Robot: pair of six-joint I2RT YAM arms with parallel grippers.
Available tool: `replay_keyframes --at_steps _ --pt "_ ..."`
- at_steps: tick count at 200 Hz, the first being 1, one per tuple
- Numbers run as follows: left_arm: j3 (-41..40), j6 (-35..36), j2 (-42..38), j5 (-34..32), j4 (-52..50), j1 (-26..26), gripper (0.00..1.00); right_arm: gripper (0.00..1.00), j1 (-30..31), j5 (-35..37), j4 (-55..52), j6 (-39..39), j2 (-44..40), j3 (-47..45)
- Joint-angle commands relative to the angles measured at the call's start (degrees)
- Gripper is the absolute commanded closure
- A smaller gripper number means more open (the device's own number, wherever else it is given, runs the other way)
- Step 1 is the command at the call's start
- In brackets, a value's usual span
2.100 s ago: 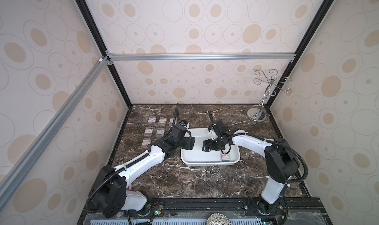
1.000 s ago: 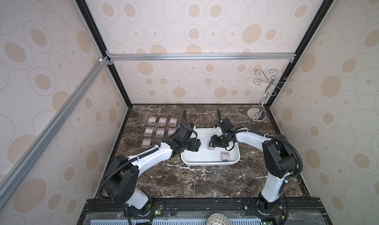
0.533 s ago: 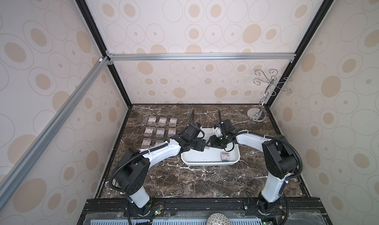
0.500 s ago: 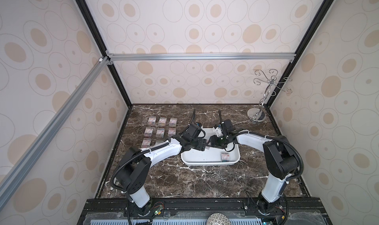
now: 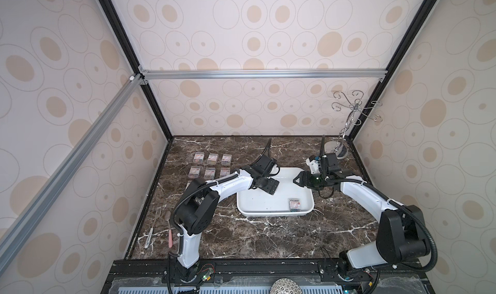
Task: Take the paper clips out of the storage box
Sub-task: Pick up the boxed paper clips from the storage box.
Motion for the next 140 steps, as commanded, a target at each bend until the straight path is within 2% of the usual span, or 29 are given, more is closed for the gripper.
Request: replay_keyframes --at_steps 1,52,140 --pt "4.51 2.85 2.50 1.81 -3.44 -0.31 0.10 0.35 -1.57 -0.12 -2.44 -1.98 -1.05 -1.77" --pt "8.14 0.86 6.55 2.26 -3.78 -0.33 0.11 0.34 -2.05 -0.73 -2.19 -2.07 -1.11 -2.79" --pt "10.49 0.37 10.29 3.22 -5.56 -0.74 0.26 0.34 -2.54 -0.47 -2.22 -2.69 -0.49 -2.84"
